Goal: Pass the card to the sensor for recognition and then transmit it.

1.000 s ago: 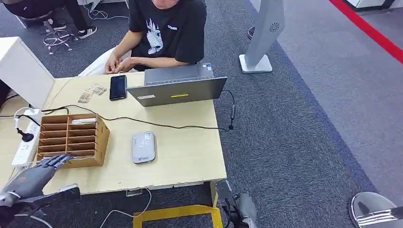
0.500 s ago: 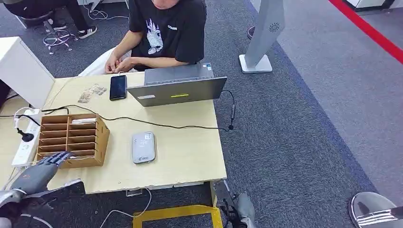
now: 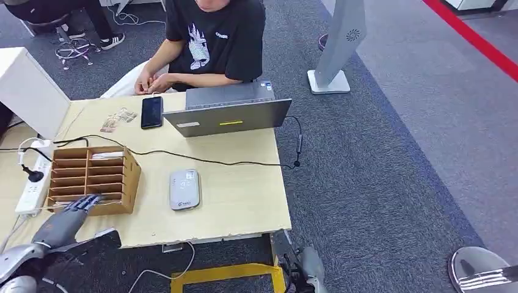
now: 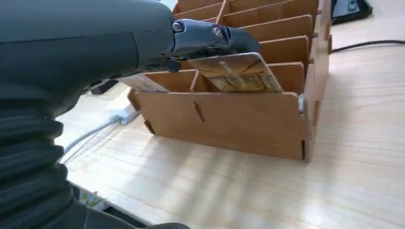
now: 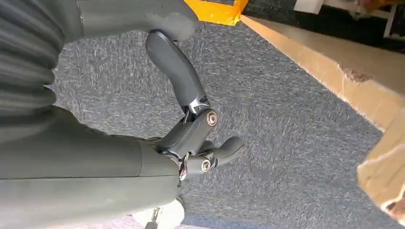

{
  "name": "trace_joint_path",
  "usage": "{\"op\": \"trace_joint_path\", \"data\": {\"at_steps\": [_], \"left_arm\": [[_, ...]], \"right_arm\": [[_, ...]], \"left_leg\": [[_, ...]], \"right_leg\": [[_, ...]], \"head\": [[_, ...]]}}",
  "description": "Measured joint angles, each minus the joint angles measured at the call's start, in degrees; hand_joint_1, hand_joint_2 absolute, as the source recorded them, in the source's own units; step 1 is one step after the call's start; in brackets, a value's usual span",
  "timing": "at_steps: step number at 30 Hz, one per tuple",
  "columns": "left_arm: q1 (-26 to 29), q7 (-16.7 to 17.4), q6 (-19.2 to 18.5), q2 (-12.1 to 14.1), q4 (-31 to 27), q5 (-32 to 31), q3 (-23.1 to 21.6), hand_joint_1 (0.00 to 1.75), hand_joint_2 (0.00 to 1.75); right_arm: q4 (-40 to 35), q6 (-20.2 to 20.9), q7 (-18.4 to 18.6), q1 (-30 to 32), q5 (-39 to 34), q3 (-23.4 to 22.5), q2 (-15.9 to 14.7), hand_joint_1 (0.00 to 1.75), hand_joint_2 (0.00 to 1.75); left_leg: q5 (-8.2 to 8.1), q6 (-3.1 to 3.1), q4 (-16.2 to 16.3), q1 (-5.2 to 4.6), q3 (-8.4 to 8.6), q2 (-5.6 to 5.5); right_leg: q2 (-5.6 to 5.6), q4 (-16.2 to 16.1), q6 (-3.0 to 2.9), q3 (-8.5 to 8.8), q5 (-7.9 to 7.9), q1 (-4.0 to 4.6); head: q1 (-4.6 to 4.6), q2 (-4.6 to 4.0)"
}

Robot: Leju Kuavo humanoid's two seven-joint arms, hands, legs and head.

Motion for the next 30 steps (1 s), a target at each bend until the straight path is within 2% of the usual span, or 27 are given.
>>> {"op": "trace_joint_path", "data": {"at_steps": [8,15,23,26,30], "left_arm": [[-2.4,-0.9,0.2,-2.2,1.2,-1.2,0.0,0.0,1.75],[-3.8,-1.0,0.9,-3.2,1.4,-2.0,0.0,0.0,1.75],[-4.2,-0.6,0.8,-3.2,1.4,-1.9,0.0,0.0,1.75],[-4.3,0.5,-0.9,-2.9,1.4,-0.9,0.0,0.0,1.75],[-4.5,1.5,-3.7,-0.8,1.4,1.2,-0.1,0.0,1.75]], "right_arm": [[0.9,-0.1,-0.8,-0.6,-0.4,0.1,0.2,0.0,1.75],[1.3,-0.3,-1.0,-0.6,-0.5,0.1,0.2,0.0,1.75],[1.3,-0.4,-0.4,-0.6,-0.6,0.1,0.2,0.0,1.75],[1.2,-0.5,0.2,-0.6,-0.3,0.1,0.2,0.0,1.75],[1.2,-0.6,0.5,-0.5,0.0,0.1,0.2,0.0,1.75]], "left_leg": [[0.0,0.0,0.0,0.0,0.0,-0.03],[0.0,0.0,0.0,0.0,0.0,-0.02],[0.0,0.0,0.0,0.0,0.0,-0.02],[0.0,0.0,0.0,0.0,0.0,-0.02],[0.0,0.0,0.0,0.01,0.0,0.02]], "right_leg": [[-0.01,0.0,0.0,0.0,0.01,0.0],[-0.01,0.0,0.0,0.0,0.0,0.0],[-0.01,0.0,0.0,0.0,0.0,0.0],[-0.01,0.0,0.0,0.0,0.0,0.0],[0.02,0.0,0.0,-0.02,0.0,0.0]], "head": [[0.0,0.0],[0.02,0.0],[0.02,0.0],[0.02,0.0],[0.0,0.0]]}}
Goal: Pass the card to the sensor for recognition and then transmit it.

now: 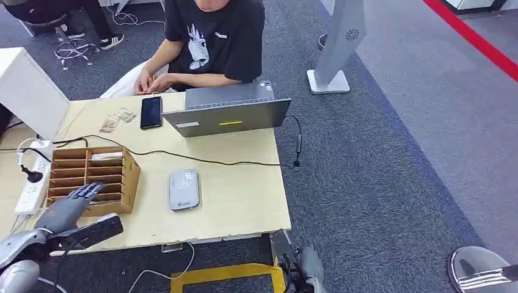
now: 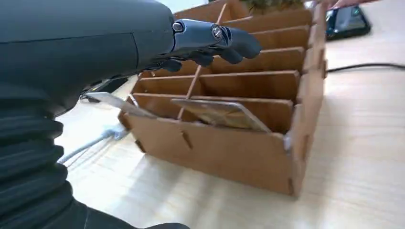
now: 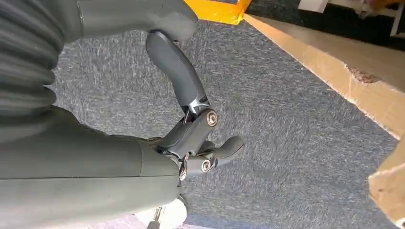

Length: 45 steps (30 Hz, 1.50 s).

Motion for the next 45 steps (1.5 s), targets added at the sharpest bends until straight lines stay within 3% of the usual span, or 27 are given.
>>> {"op": "trace_joint_path", "data": {"at_steps": [6,14,27,28,29,31,36,39,45], "left_arm": [[-0.1,0.5,-1.0,2.4,0.0,1.2,0.0,0.0,1.75],[-0.2,0.5,-0.5,2.9,0.0,1.1,0.0,0.0,1.75],[-1.3,-0.5,5.8,-1.5,2.4,-4.2,-0.1,0.03,1.75],[-1.4,-0.5,5.9,-1.8,2.7,-4.3,-0.1,0.23,1.75],[-1.5,-0.5,5.9,-2.1,3.0,-4.4,-0.1,0.28,1.75],[-1.6,-0.5,5.9,-2.6,3.7,-4.4,-0.1,0.63,1.75],[-1.7,-0.5,6.0,-3.6,4.9,-4.4,-0.1,1.05,1.75],[-2.0,-0.5,6.2,-3.9,5.4,-4.4,-0.1,1.73,1.75],[-2.3,-0.3,5.8,-3.9,5.7,-4.3,-0.1,1.75,1.75]], "right_arm": [[0.0,-0.1,0.0,0.1,0.1,0.0,0.0,0.0,1.75],[-0.1,0.0,0.0,0.1,0.2,0.0,0.0,0.0,1.75],[-0.6,0.2,0.1,0.4,0.4,0.2,0.0,0.0,1.75],[-0.6,0.2,0.1,0.4,0.4,0.3,0.0,0.0,1.75],[-0.6,0.2,0.2,0.4,0.4,0.4,0.0,0.0,1.75],[-0.6,0.2,0.2,0.4,0.4,0.6,0.0,0.0,1.75],[-0.6,0.2,0.4,0.4,0.4,0.9,0.0,0.0,1.75],[-0.6,0.2,0.5,0.4,0.2,1.0,0.0,0.0,1.75],[-0.7,0.2,1.1,0.4,0.2,1.0,0.0,0.0,1.75]], "left_leg": [[0.0,0.0,0.0,0.0,0.0,0.0],[0.0,0.0,0.0,-0.02,0.0,-0.01],[0.0,0.0,0.0,-0.02,0.0,-0.01],[0.0,0.0,0.0,-0.02,0.0,-0.02],[0.0,0.0,0.0,-0.02,0.0,-0.02],[0.0,0.0,0.0,-0.02,0.0,-0.02],[0.0,0.0,0.0,-0.01,0.0,-0.02],[0.0,0.0,0.0,-0.01,0.0,-0.02],[0.0,0.0,0.0,-0.01,-0.01,-0.02]], "right_leg": [[0.0,0.0,0.0,0.0,0.0,0.0],[-0.01,0.0,0.0,0.0,0.0,0.0],[-0.01,0.0,0.0,0.0,0.0,0.0],[-0.01,0.0,0.0,0.0,0.0,0.0],[-0.01,0.0,0.0,0.0,0.0,0.0],[-0.01,0.0,0.0,0.0,0.0,0.0],[-0.01,0.0,0.0,0.0,0.0,0.0],[-0.01,0.0,0.0,0.01,0.0,0.0],[-0.01,0.0,0.0,0.01,0.0,0.0]], "head": [[0.02,0.0],[0.02,0.0],[0.0,0.0],[0.02,0.0],[0.02,0.0],[0.0,0.0],[0.0,0.0],[0.02,0.0],[0.02,0.0]]}}
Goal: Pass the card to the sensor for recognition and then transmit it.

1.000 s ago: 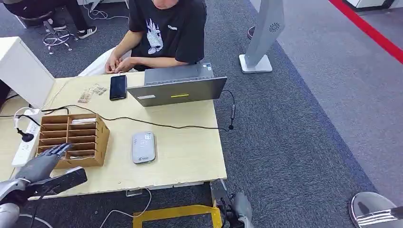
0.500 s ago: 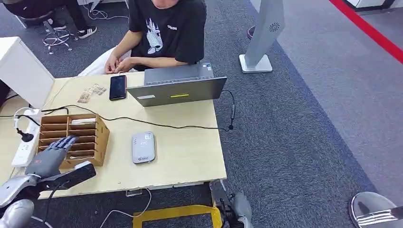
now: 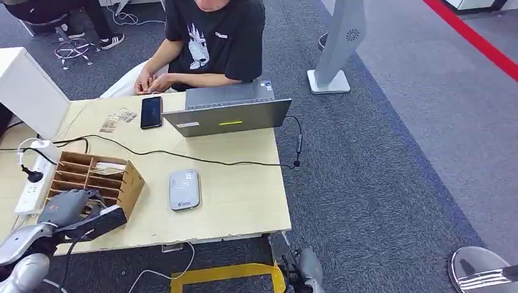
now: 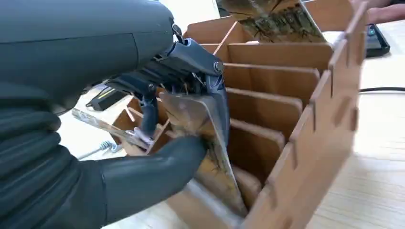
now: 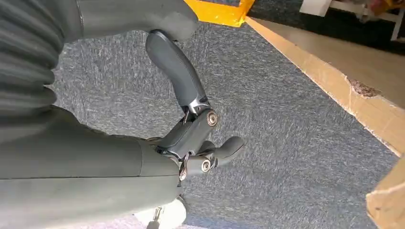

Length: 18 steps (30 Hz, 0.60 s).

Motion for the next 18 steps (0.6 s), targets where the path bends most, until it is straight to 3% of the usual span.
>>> {"op": "trace_joint_path", "data": {"at_steps": [14,18], "left_arm": [[0.2,0.3,0.4,0.3,0.0,0.0,0.1,1.75,1.75],[0.2,0.6,2.7,0.2,0.0,-0.4,0.5,1.75,1.75]], "right_arm": [[-1.1,0.0,1.0,0.7,0.4,0.0,0.0,0.0,1.75],[-1.5,0.0,1.3,1.0,0.8,0.0,0.0,0.0,1.75]], "left_leg": [[0.01,-0.01,0.0,0.0,0.02,-0.03],[0.03,-0.04,0.0,0.02,0.03,-0.02]], "right_leg": [[-0.03,0.0,-0.01,0.03,0.01,0.0],[-0.01,0.0,-0.03,0.0,0.02,0.0]], "head": [[0.0,0.0],[0.0,0.0]]}}
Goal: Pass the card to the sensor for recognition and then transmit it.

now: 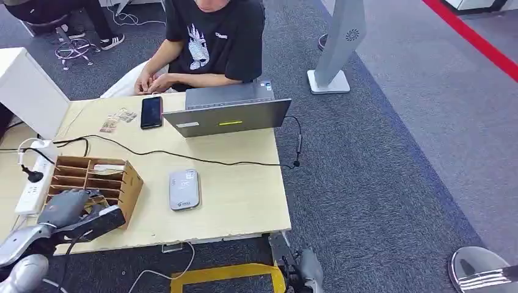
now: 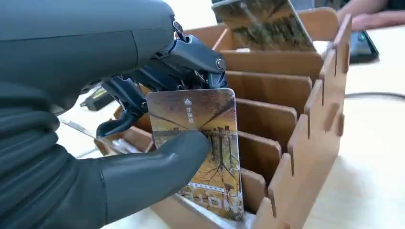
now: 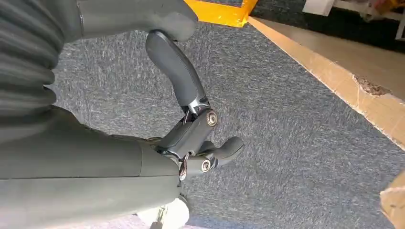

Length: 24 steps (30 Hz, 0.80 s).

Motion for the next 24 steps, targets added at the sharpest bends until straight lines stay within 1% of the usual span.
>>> {"op": "trace_joint_path", "data": {"at_steps": [4,6,8,13,16,24], "left_arm": [[-1.3,0.3,6.1,-0.8,-0.3,-1.6,2.3,1.75,1.75],[-2.7,0.5,9.8,-1.5,-1.5,-3.7,4.1,1.75,1.75],[-4.0,1.1,11.6,-2.0,-3.2,-5.6,5.6,1.75,1.75],[-6.1,3.4,12.1,-3.1,-9.1,-9.1,9.2,1.75,1.75],[-6.4,4.1,12.6,-3.4,-11.2,-10.9,11.1,1.75,1.75],[-6.0,5.3,14.5,-3.5,-12.5,-12.5,15.1,1.75,1.75]], "right_arm": [[-0.8,0.0,0.2,0.9,0.8,0.0,-0.1,0.0,1.75],[-1.3,0.0,0.2,1.4,1.3,-0.1,-0.3,0.0,1.75],[-1.4,0.0,0.0,1.8,1.7,-0.1,-0.5,0.0,1.75],[-3.0,0.0,0.9,3.0,3.3,-0.2,-1.0,0.0,1.75],[-3.1,0.0,0.6,3.2,3.3,-0.5,-1.1,0.0,1.75],[-3.1,-0.1,-0.4,3.3,3.2,-1.2,-1.2,0.0,1.75]], "left_leg": [[0.0,0.0,0.0,0.0,0.0,-0.01],[0.0,0.0,0.0,0.0,-0.02,-0.01],[0.0,0.0,0.0,-0.02,-0.01,-0.02],[0.0,0.0,0.0,-0.04,-0.02,0.01],[0.0,0.0,0.0,-0.03,-0.02,0.01],[0.0,-0.01,0.0,0.0,-0.02,0.01]], "right_leg": [[-0.01,0.0,0.0,-0.03,0.0,0.0],[-0.01,0.0,0.0,-0.01,0.0,0.0],[-0.01,0.0,0.0,0.0,0.01,0.0],[0.02,0.0,0.0,0.0,0.01,0.0],[0.01,0.0,0.0,0.0,0.01,0.0],[0.01,0.0,0.0,-0.01,0.01,0.0]], "head": [[0.0,0.0],[0.0,0.0],[0.0,0.0],[0.0,0.0],[0.0,0.0],[-0.02,0.0]]}}
